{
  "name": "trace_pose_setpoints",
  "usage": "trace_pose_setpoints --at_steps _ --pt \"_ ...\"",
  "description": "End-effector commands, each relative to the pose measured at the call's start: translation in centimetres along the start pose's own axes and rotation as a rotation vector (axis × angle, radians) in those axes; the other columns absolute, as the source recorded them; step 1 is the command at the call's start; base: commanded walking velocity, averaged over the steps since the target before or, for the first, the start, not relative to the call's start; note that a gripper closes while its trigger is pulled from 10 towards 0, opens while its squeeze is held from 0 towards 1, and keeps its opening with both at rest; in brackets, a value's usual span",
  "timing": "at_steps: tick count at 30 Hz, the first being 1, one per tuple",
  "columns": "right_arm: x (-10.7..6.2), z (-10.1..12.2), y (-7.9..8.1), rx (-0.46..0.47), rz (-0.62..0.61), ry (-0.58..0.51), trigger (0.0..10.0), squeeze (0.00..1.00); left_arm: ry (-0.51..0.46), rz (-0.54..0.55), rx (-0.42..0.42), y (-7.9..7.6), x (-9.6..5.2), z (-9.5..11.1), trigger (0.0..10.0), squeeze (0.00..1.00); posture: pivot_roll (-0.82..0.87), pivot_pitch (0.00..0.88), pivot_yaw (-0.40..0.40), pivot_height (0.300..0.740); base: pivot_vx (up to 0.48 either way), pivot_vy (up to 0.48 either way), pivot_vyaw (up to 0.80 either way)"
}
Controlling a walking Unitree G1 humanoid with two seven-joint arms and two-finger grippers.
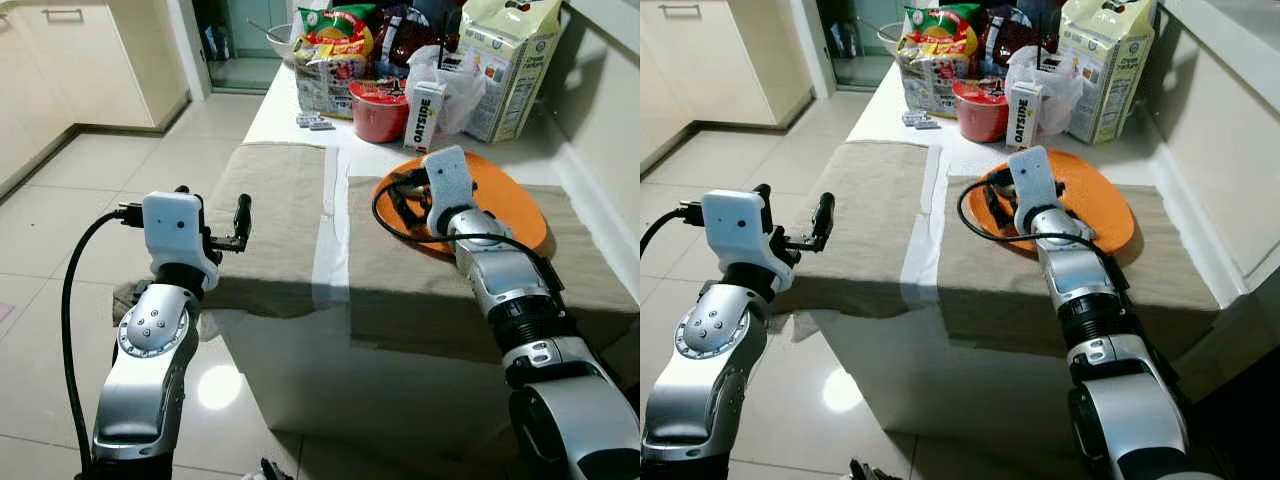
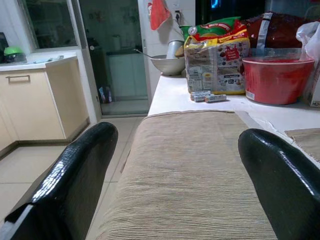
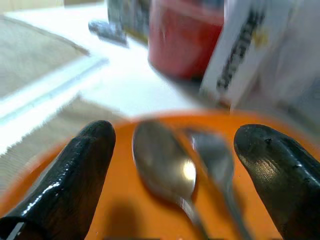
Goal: Setting the table
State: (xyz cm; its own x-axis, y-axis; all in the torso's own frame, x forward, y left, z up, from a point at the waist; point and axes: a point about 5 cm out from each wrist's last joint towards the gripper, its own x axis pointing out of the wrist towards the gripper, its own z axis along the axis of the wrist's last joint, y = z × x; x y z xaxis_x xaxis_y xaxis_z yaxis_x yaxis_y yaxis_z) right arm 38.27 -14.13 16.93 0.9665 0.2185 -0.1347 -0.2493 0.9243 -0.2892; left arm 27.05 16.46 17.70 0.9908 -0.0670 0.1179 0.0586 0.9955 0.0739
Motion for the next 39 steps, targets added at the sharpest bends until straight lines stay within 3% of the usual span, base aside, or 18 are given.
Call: trace_pose_setpoints --at_steps 1,5,11,19,35,39 --pt "-0.2 1.1 0.3 -0.033 0.014 -0.055 10.0 0.0 -0.014 0.004 0.014 0.2 0.0 0.5 10.0 0.0 -0.08 0.0 0.073 0.74 0.0 0.0 0.0" --pt "-0.3 1.1 0.5 -0.034 0.022 -0.059 10.0 0.0 -0.014 0.004 0.013 0.1 0.0 0.5 10.0 0.0 -0.08 0.0 0.073 0.74 0.0 0.0 0.0" --pt "-0.3 -0.6 0.3 0.027 0.018 0.017 10.0 0.0 -0.014 0.003 0.012 0.1 0.0 0.5 10.0 0.0 -0.08 0.0 0.071 0.74 0.0 0.0 0.0" --pt "-0.4 -1.1 0.1 0.013 0.006 0.034 10.0 0.0 -0.016 0.005 0.014 0.2 0.0 0.6 10.0 0.0 -0.08 0.0 0.071 0.74 0.0 0.0 0.0" --pt "-0.3 -2.7 0.4 0.139 0.044 0.13 10.0 0.0 -0.021 0.003 0.016 0.2 0.0 0.7 10.0 0.0 -0.08 0.0 0.073 0.74 0.0 0.0 0.0" --pt "-0.3 -2.9 0.3 0.113 0.045 0.133 10.0 0.0 -0.02 0.002 0.015 0.2 0.0 0.8 10.0 0.0 -0.08 0.0 0.073 0.74 0.0 0.0 0.0"
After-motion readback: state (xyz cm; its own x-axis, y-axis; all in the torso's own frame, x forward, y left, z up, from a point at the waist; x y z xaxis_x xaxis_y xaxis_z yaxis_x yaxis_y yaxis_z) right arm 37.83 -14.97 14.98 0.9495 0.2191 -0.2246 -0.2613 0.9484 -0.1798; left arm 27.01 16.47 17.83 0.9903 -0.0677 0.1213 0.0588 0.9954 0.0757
